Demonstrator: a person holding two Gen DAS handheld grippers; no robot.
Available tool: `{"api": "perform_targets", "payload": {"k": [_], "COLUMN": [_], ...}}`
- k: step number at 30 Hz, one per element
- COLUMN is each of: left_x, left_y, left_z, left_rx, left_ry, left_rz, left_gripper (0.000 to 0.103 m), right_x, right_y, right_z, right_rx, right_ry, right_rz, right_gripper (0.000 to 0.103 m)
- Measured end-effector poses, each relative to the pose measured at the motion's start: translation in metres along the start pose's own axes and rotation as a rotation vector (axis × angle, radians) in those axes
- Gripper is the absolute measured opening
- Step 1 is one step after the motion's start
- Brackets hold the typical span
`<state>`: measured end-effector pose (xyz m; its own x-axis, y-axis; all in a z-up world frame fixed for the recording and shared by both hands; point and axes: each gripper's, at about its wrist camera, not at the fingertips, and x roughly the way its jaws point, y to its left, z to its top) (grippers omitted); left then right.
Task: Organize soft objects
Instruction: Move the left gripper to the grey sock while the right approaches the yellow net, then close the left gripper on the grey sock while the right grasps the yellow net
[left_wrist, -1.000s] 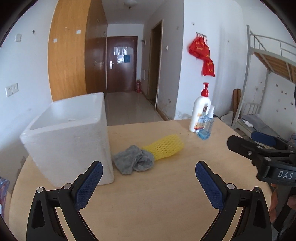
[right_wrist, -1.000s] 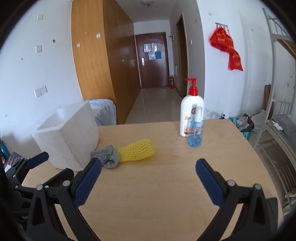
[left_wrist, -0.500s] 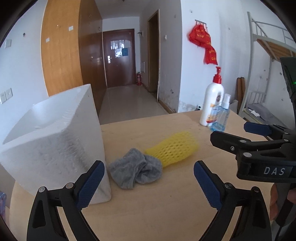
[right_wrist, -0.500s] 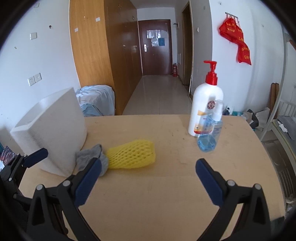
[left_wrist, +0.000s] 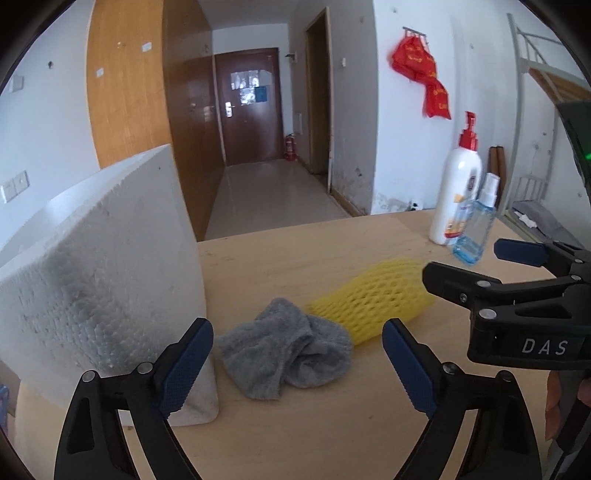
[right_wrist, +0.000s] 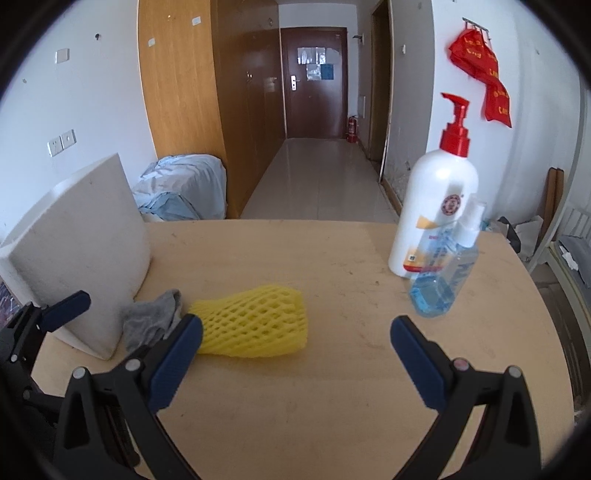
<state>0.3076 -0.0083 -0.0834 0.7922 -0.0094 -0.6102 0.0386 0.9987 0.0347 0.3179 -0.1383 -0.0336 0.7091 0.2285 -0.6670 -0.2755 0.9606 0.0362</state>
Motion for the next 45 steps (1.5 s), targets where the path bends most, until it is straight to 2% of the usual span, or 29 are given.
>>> {"api": "perform_targets", "payload": {"k": [5, 13, 18, 27, 31, 34, 36, 38, 43, 45], "left_x": [0.007, 0.022, 0.030, 0.048, 0.050, 0.051, 0.052, 0.054, 0.055, 0.057], "left_y": [0.012, 0.006, 0.006, 0.002, 0.004, 0.006, 0.008, 0.008, 0.011, 0.011], "left_z": [0.001, 0.002, 0.002, 0.000, -0.001, -0.002, -0.003, -0.004, -0.005, -0.005], "left_rx": [-0.031, 0.005, 0.007, 0.016, 0.019, 0.016, 0.016, 0.014, 0.010, 0.007], "left_ry": [0.016, 0.042, 0.066, 0.099, 0.113, 0.123, 0.129, 0.142, 0.154, 0.161], "left_rz": [0.012, 0.026, 0.020, 0.035, 0.035, 0.030, 0.028, 0.016, 0.013, 0.007], "left_gripper": [0.093, 0.093, 0.086, 0.080, 0.075, 0.075, 0.069, 0.067, 0.063, 0.055], "right_x": [0.010, 0.027, 0.038, 0.052, 0.064, 0.068, 0.070, 0.074, 0.077, 0.078], "right_y": [0.006, 0.009, 0.009, 0.017, 0.020, 0.022, 0.022, 0.025, 0.025, 0.024], "right_z": [0.000, 0.004, 0.006, 0.004, 0.006, 0.004, 0.004, 0.004, 0.000, -0.001], "right_rx": [-0.015, -0.040, -0.040, -0.047, -0.047, -0.049, -0.048, -0.047, -0.048, -0.046], "right_ry": [0.017, 0.036, 0.061, 0.095, 0.126, 0.132, 0.139, 0.149, 0.167, 0.170], "right_rz": [0.003, -0.016, -0.008, 0.023, 0.045, 0.048, 0.053, 0.061, 0.081, 0.086], "right_gripper": [0.103, 0.102, 0.098, 0.094, 0.081, 0.080, 0.078, 0.069, 0.056, 0.051]}}
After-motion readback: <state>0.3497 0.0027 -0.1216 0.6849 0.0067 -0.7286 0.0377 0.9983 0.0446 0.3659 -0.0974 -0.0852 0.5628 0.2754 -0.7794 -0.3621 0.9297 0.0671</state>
